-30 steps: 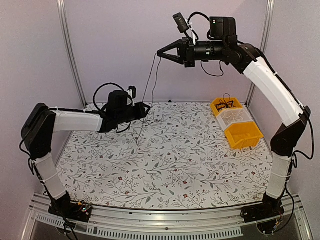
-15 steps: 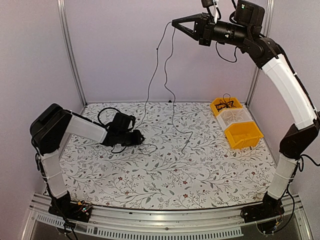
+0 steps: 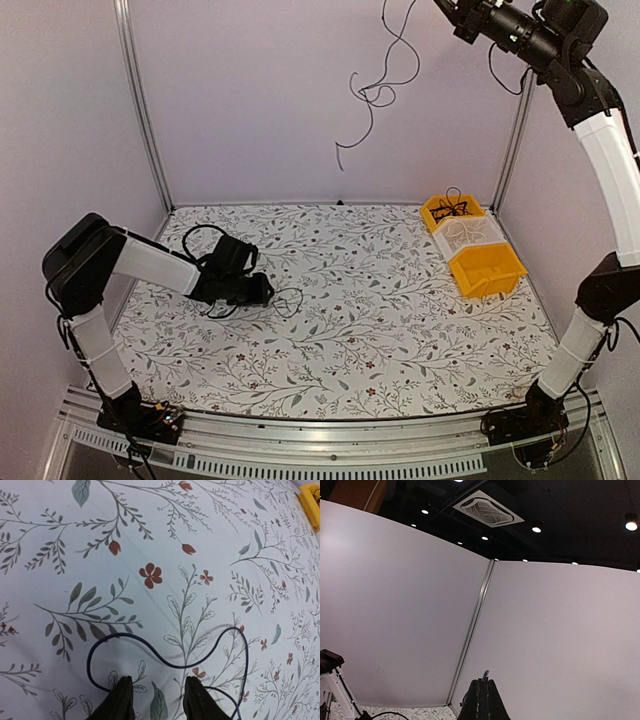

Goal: Untangle the cables

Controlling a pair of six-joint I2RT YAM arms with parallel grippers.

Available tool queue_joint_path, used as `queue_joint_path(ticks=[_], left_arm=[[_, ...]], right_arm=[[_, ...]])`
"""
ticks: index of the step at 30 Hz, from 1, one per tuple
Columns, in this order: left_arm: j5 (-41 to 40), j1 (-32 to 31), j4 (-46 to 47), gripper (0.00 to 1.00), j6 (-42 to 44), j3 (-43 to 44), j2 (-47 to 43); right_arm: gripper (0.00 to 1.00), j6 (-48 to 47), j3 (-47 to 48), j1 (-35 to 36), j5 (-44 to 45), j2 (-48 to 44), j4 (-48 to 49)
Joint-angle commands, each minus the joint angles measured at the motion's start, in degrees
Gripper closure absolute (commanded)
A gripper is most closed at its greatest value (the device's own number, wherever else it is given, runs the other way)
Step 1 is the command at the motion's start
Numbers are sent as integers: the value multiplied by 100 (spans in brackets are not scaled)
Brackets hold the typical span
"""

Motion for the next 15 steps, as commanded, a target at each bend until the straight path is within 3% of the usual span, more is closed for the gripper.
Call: queue_joint_path(ticks=[1, 15], left_arm=[[-149, 155, -500, 60, 132, -264, -227], [30, 159, -759, 52, 699, 454, -1285]], right_arm=[[100, -390, 52, -433, 530, -340, 194], [100, -685, -2811, -1677, 582, -1446, 234]])
